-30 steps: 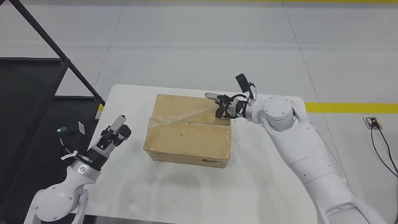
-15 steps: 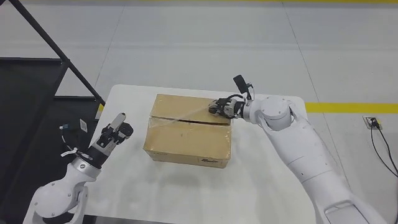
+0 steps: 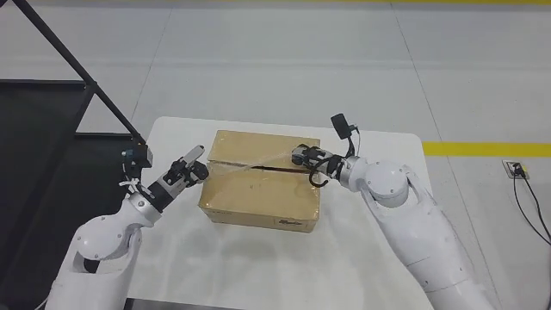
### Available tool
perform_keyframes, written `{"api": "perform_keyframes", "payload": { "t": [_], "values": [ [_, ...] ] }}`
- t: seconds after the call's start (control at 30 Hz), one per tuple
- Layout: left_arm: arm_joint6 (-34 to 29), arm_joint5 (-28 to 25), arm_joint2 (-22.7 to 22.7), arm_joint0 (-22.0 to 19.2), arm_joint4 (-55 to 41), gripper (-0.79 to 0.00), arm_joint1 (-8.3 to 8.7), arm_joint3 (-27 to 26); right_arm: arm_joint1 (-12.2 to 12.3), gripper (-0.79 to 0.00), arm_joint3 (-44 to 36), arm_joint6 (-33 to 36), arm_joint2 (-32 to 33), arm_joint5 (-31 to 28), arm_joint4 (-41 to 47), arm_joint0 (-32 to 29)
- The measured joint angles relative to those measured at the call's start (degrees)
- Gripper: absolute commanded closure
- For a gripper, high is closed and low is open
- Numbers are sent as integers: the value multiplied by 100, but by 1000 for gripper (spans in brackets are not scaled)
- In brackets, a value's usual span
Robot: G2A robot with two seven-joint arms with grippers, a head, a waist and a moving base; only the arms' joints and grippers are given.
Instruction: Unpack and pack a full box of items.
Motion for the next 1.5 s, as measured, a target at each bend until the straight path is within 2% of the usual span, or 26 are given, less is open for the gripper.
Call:
{"api": "perform_keyframes", "payload": {
  "t": [0.13,0.33,0.73,1.03,1.07,1.17,1.2,1.23,1.3,1.5],
  "values": [
    [7,23,223,-258,55,-785,-17,244,74,0,-550,-129,180,-83,-121,-466],
    [54,72,472,-555,75,-785,-43,533,120,0,-974,-311,273,-79,-259,-839],
    [194,97,867,-970,78,-785,-100,1024,110,0,-1272,-808,134,103,-598,-1150],
    [268,44,1043,-1105,69,-785,-130,1221,114,0,-1368,-976,135,137,-756,-1302],
    [273,43,1054,-1114,68,-785,-132,1235,115,-111,-1368,-976,137,142,-774,-1309],
    [287,41,1089,-1146,67,-785,-138,1285,121,-345,-1370,-955,143,132,-838,-1325],
    [293,41,1097,-1154,71,-785,-139,1296,123,-631,-1372,-959,149,125,-860,-1330],
    [299,37,1106,-1161,73,-785,-140,1307,126,-751,-1381,-994,162,120,-897,-1339],
    [302,35,1116,-1166,73,-785,-141,1318,130,-785,-1413,-1062,194,116,-928,-1368],
    [306,34,1125,-1167,67,-785,-139,1324,159,-785,-1623,-1099,342,211,-1009,-1492]
  ]
}}
